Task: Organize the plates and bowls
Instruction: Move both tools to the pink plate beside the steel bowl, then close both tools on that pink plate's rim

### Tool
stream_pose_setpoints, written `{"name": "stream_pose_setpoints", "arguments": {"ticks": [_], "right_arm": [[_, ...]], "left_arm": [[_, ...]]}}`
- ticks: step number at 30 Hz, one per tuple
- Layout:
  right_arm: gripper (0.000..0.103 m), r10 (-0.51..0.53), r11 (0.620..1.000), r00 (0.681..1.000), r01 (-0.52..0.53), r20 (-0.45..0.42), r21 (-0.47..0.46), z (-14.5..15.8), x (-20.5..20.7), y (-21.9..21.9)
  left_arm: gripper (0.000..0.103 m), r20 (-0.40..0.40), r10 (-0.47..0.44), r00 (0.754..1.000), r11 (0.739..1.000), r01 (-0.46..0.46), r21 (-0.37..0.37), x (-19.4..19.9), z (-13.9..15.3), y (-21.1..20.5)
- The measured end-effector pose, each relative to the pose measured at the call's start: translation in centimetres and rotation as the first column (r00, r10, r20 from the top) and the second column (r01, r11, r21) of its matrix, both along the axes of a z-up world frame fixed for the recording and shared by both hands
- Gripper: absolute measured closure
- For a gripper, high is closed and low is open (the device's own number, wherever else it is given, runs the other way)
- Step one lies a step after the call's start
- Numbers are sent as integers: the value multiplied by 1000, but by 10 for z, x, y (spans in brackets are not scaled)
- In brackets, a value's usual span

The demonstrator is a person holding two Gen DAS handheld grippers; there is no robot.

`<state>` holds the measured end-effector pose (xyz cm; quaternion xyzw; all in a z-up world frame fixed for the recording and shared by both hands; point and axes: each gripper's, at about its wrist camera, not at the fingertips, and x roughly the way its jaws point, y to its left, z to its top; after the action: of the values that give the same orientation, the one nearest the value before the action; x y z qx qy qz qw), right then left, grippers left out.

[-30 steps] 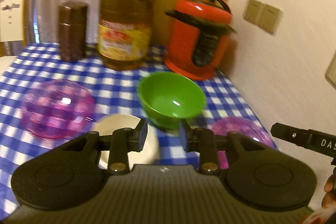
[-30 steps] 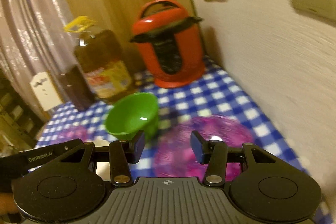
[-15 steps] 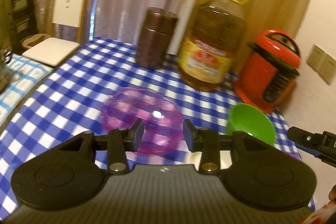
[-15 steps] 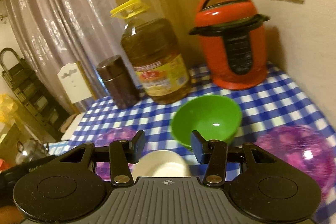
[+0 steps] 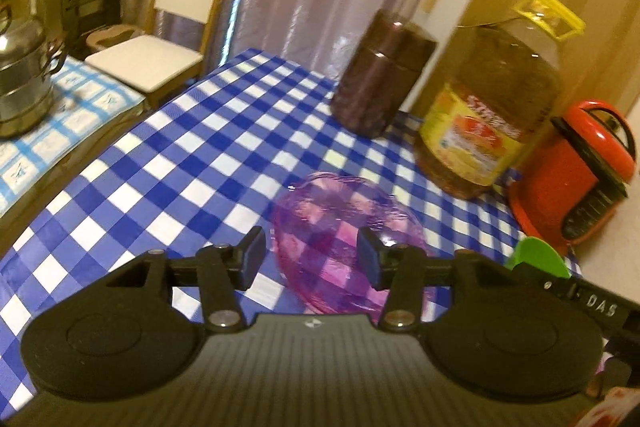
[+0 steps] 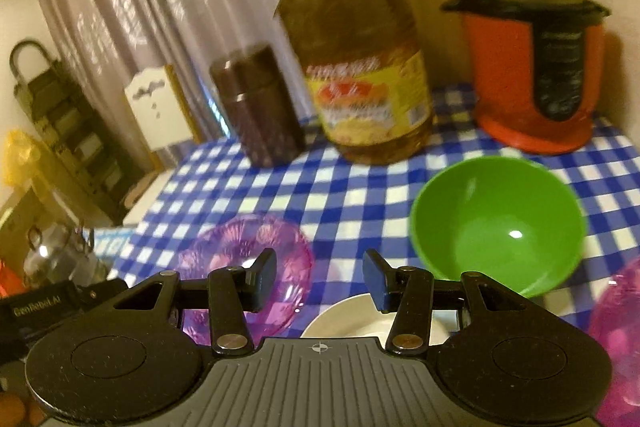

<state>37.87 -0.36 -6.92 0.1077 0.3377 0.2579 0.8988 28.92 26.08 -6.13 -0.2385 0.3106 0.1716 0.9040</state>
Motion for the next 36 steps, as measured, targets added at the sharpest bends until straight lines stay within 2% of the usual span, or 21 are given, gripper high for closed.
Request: {"name": "stream_pose_setpoints", "arguments": {"ticks": [5, 9, 17, 23, 27, 36], "right_arm": [[55, 54, 998, 999, -53, 7, -34, -6, 16, 27], [55, 75, 996, 997, -75, 2, -54, -13, 31, 41], [55, 97, 993, 991, -103, -95, -60, -39, 59, 52], [55, 122, 988, 985, -132, -124, -76, -48, 64, 59], [55, 132, 985, 984, -144, -123, -94, -50, 66, 61], [58, 152, 975, 978, -172, -144, -141, -59, 70, 68]], "left_arm": [[52, -23, 54, 998, 998, -55, -22, 11, -14, 17], [52, -49, 26, 998, 999, -27, -21, 23, -25, 21], [52, -70, 15, 997, 998, -20, -67, 35, -46, 28], [58, -89, -19, 996, 998, 14, -59, 46, -55, 26], [58, -99, -22, 995, 997, 14, -82, 48, -61, 27], [69, -107, -28, 994, 997, 19, -81, 50, -64, 24]]}}
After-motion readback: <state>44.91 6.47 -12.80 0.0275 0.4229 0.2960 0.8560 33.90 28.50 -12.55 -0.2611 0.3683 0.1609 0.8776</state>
